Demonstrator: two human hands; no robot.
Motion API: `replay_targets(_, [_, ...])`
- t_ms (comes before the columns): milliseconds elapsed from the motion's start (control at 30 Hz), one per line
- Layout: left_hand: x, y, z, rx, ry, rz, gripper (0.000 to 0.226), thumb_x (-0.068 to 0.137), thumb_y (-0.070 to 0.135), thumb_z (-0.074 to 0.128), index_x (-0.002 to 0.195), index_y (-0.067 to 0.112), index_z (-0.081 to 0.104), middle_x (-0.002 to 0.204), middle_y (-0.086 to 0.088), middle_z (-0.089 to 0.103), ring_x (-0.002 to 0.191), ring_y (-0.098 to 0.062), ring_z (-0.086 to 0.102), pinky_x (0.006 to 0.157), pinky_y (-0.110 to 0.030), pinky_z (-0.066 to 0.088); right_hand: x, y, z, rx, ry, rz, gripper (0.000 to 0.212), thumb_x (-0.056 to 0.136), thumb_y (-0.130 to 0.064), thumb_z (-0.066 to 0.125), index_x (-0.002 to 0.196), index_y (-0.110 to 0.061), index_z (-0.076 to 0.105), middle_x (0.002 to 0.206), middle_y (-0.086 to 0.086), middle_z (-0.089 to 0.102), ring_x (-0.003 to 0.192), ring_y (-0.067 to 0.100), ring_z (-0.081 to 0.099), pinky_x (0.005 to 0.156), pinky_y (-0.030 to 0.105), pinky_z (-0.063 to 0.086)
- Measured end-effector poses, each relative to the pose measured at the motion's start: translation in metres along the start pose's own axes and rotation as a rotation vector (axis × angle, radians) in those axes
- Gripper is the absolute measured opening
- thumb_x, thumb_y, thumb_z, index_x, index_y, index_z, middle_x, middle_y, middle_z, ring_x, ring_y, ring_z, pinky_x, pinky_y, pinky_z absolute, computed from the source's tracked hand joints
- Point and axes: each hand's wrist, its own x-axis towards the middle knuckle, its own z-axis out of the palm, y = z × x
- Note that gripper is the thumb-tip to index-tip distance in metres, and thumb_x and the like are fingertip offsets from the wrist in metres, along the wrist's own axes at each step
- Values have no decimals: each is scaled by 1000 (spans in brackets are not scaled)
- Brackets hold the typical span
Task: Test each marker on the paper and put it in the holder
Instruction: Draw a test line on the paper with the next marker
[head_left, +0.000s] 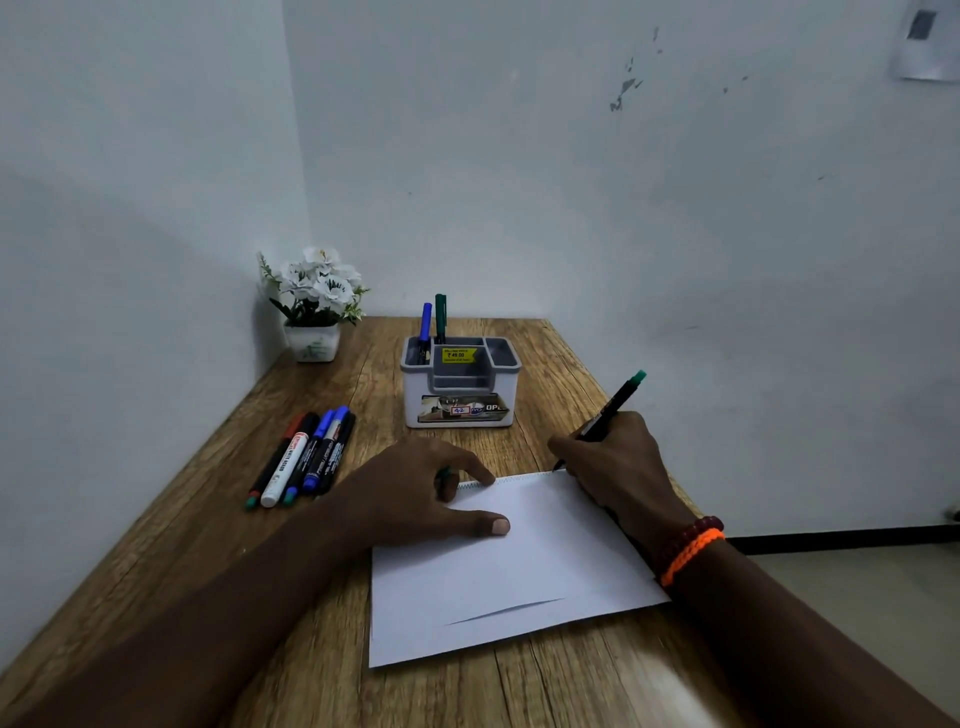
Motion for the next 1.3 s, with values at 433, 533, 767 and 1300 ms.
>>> replay_targets(433, [1,-4,-4,-408,413,-49,36,99,16,60,132,29,57,95,2,65,65,-3,55,55,-19,46,-15,-19,-4,484,-8,-81,6,94,-2,68,89,1,70,67,15,69,53,21,63,40,28,47])
replay_targets(533, [4,-6,-5,-610,515,-59,32,104,2,47,129,17,60,99,-2,70,81,-11,68,72,-37,57,-15,-20,-5,591,-91,-23,5,94,2,68,90,3,70,69,16,70,59,23,65,40,28,46])
replay_targets(767, [2,1,-11,-781,494,2,21,100,15,59,118,12,68,113,1,78,115,-10,69,97,-29,52,-21,-27,-2,841,-262,84,27,101,-12,54,92,3,74,78,19,70,62,24,65,42,27,44])
replay_targets(1300, [4,-4,-6,-1098,485,-98,26,77,21,79,99,8,78,101,-14,78,95,-32,76,88,-42,61,-27,-33,-3,877,-376,85,18,101,-6,47,92,-2,62,85,20,76,66,24,70,41,25,45])
